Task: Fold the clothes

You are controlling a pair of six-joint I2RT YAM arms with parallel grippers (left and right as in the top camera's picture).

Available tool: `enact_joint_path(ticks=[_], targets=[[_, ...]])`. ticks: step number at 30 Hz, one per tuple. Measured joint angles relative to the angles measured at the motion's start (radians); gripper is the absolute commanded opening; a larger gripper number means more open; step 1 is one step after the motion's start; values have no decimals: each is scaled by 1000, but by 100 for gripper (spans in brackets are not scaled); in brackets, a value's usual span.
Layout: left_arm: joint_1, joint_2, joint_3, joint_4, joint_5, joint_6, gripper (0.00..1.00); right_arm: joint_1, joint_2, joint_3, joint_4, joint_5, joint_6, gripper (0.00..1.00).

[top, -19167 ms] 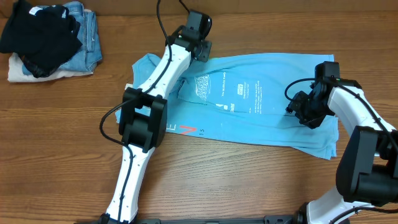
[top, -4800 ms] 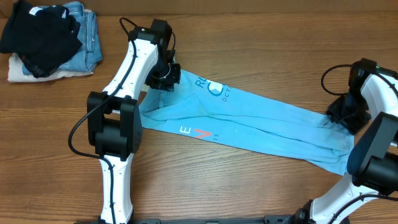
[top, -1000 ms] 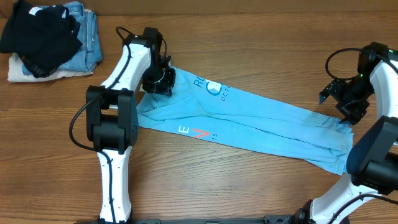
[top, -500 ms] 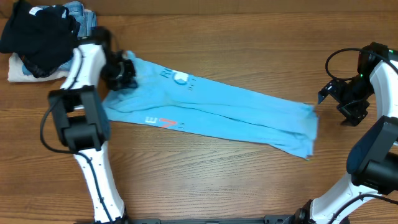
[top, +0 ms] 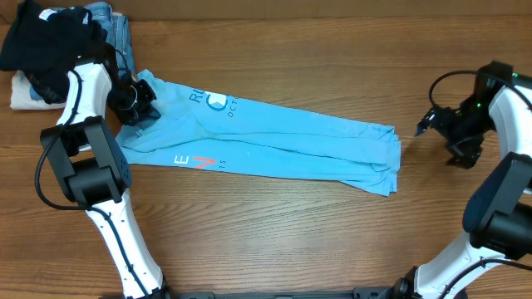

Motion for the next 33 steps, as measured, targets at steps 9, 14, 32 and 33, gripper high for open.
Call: enact_joint_path(ticks=[9, 14, 32, 33], targets=[[6, -71, -35, -35, -105, 13, 100, 1, 0, -101, 85, -229, -169, 100], [7, -174, -42, -75, -137, 13, 100, 1, 0, -113, 91, -323, -240, 100], [-27, -265, -42, -257, -143, 13, 100, 3, 0, -309, 322, -453, -343, 100], [-27, -265, -42, -260, -143, 13, 100, 3, -3, -320, 332, -463, -346, 100]])
